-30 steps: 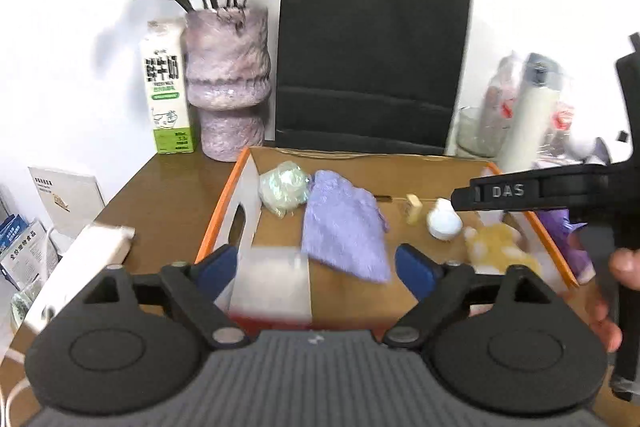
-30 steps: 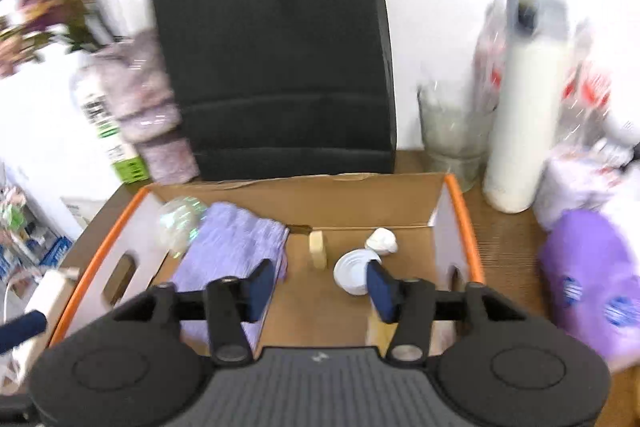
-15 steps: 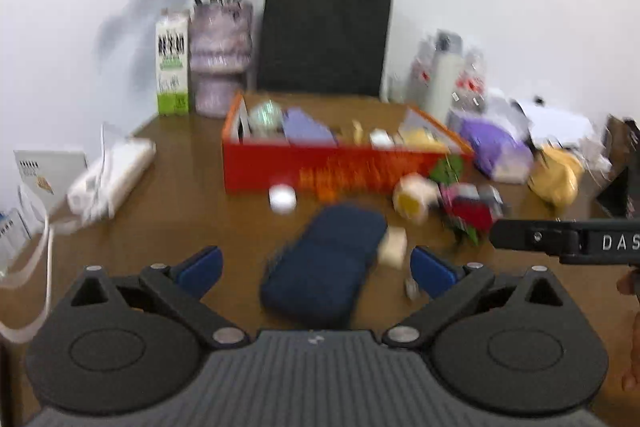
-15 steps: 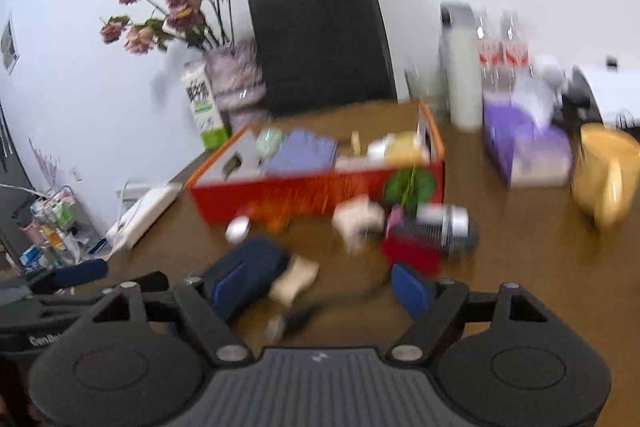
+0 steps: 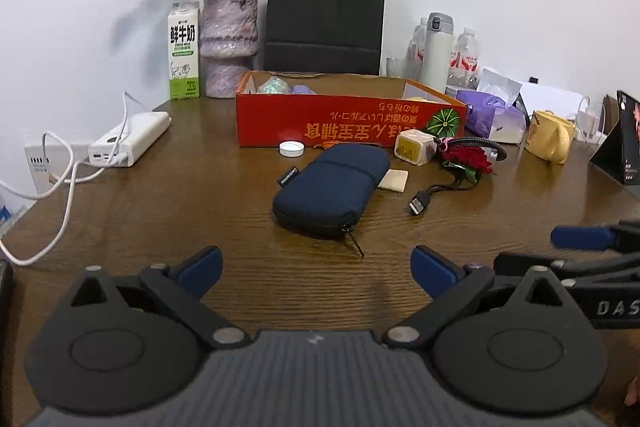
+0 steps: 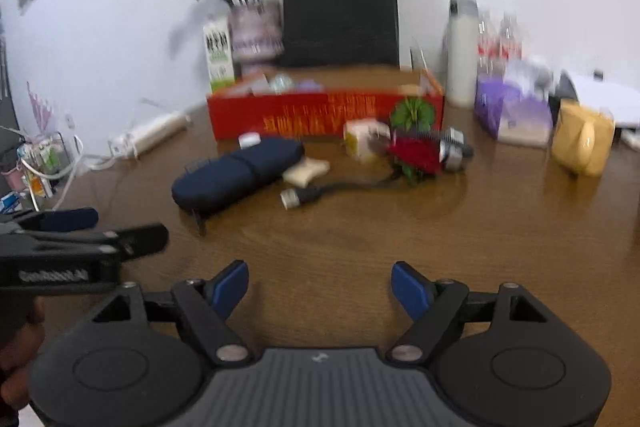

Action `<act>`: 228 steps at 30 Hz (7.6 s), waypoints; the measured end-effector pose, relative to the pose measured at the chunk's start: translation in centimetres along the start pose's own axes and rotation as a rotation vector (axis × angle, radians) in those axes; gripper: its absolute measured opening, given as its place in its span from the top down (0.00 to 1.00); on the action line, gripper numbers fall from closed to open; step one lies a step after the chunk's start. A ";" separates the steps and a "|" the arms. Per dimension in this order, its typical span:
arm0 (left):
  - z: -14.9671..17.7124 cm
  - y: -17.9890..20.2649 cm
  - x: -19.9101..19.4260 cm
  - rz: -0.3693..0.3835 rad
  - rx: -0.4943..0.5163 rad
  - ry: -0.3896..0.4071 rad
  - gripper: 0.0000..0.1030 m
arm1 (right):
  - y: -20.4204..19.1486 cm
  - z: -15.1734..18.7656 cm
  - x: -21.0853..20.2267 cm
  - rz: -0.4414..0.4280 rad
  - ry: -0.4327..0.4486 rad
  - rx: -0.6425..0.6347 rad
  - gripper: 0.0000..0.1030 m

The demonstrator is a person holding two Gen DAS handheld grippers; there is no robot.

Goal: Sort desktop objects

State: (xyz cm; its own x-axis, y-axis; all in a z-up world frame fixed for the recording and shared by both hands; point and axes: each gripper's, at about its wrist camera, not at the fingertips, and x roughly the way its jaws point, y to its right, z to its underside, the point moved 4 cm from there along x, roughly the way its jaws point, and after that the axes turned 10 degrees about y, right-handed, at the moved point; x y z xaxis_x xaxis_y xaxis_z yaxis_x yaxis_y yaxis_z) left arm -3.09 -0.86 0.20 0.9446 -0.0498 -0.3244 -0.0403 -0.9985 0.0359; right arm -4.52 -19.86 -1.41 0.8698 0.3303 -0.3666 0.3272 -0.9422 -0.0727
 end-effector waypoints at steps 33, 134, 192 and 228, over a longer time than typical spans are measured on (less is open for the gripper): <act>-3.6 -0.1 14.2 0.176 0.041 -0.216 0.32 | 7.5 -8.2 10.9 0.198 0.026 -0.101 0.49; -17.6 -1.2 38.8 -0.043 -0.136 -0.346 0.30 | 8.4 -18.0 37.2 -0.034 -0.292 0.157 0.62; -0.3 4.0 2.1 0.124 0.111 -0.045 0.05 | 1.3 -0.3 -2.3 0.041 0.143 0.093 0.23; -4.3 -7.6 0.0 -0.009 -0.298 -0.014 0.65 | -9.5 -9.2 11.1 -0.158 0.070 -0.157 0.98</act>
State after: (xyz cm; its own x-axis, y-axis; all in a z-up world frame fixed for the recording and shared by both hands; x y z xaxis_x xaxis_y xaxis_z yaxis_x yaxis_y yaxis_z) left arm -1.43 6.85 3.96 0.9399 -0.0431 -0.3388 0.0676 -0.9490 0.3081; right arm 5.41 -6.73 3.74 0.8249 0.4814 -0.2964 0.5102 -0.8597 0.0235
